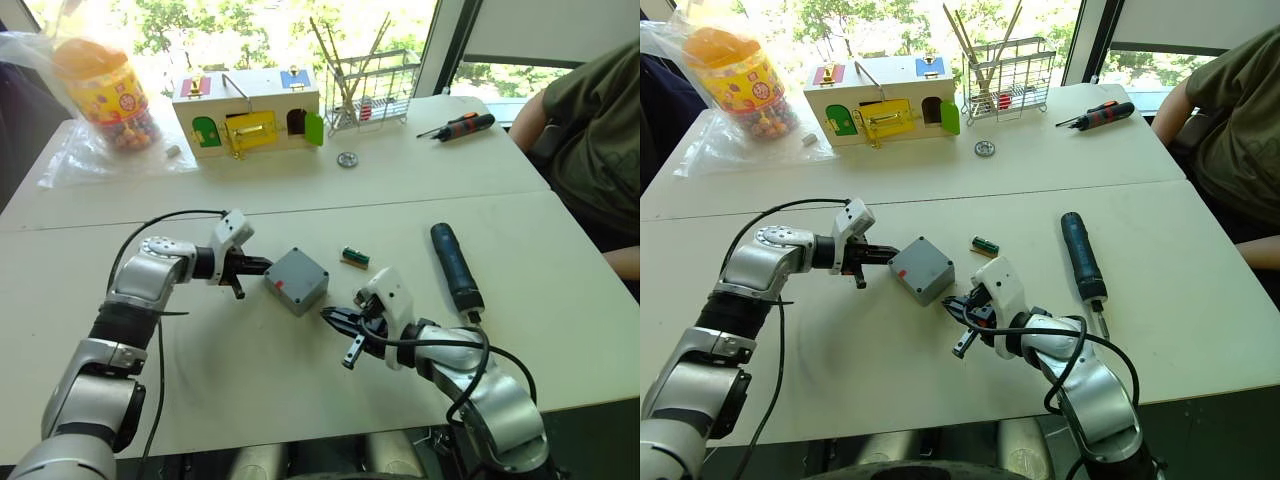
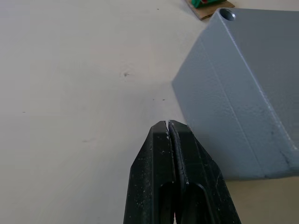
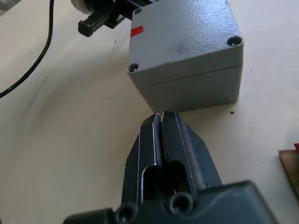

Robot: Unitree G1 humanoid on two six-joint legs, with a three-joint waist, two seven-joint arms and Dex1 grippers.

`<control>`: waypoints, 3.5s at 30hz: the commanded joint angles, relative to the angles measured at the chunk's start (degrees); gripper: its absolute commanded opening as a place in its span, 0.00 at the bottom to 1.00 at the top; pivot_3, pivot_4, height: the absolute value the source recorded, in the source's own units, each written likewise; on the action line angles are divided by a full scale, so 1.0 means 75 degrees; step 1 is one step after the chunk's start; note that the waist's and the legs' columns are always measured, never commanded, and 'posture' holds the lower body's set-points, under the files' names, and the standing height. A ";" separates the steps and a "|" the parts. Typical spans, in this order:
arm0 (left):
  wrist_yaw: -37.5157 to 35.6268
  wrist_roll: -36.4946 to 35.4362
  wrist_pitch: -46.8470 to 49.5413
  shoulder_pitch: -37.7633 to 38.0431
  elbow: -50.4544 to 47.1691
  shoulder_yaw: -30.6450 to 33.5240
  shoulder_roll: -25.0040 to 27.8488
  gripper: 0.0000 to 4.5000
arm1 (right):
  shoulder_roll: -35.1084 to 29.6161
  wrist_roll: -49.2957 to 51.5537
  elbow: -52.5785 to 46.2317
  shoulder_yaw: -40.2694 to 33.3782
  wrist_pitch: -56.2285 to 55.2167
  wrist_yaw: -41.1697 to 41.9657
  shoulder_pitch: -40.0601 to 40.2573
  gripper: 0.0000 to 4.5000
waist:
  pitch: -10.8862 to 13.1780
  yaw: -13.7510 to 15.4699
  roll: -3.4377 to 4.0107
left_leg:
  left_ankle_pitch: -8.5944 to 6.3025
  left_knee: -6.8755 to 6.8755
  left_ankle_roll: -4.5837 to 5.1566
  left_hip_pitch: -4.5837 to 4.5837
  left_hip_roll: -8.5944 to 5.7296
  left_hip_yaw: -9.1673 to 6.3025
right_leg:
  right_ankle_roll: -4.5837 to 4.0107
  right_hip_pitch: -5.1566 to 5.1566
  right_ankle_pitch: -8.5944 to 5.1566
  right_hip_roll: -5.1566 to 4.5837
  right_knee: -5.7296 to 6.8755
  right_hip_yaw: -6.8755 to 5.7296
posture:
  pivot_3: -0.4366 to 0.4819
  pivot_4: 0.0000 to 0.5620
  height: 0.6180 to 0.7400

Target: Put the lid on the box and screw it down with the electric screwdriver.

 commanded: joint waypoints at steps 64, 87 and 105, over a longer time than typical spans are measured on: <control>0.1109 -0.2393 0.1152 0.2131 -0.5840 -0.0123 0.0678 0.00 | -0.1228 0.2404 -0.0554 -0.2397 -0.1105 -0.1136 0.1459 0.86 | 0.0010 0.0076 0.0018 | -0.0008 -0.0006 0.0013 0.0007 0.0007 0.0005 | -0.0003 0.0026 0.0001 -0.0009 -0.0028 0.0013 | 0.48 0.27 1.00; 0.1424 -0.1985 0.0814 0.2532 -0.5845 -0.0430 0.0522 0.00 | -0.1343 0.1913 0.0731 -0.1791 -0.2445 -0.1404 0.1298 0.56 | 0.0010 0.0071 0.0018 | -0.0006 -0.0006 0.0009 0.0007 0.0006 0.0004 | -0.0003 0.0026 0.0001 -0.0008 -0.0031 0.0011 | 0.48 0.27 1.00; 0.1424 -0.1806 0.0745 0.2625 -0.5762 -0.0398 0.0454 0.00 | -0.1291 0.2012 0.0619 -0.1818 -0.2509 -0.1560 0.1211 0.02 | 0.0010 0.0073 0.0018 | -0.0006 -0.0006 0.0010 0.0007 0.0006 0.0004 | -0.0003 0.0026 0.0001 -0.0008 -0.0031 0.0011 | 0.48 0.27 1.00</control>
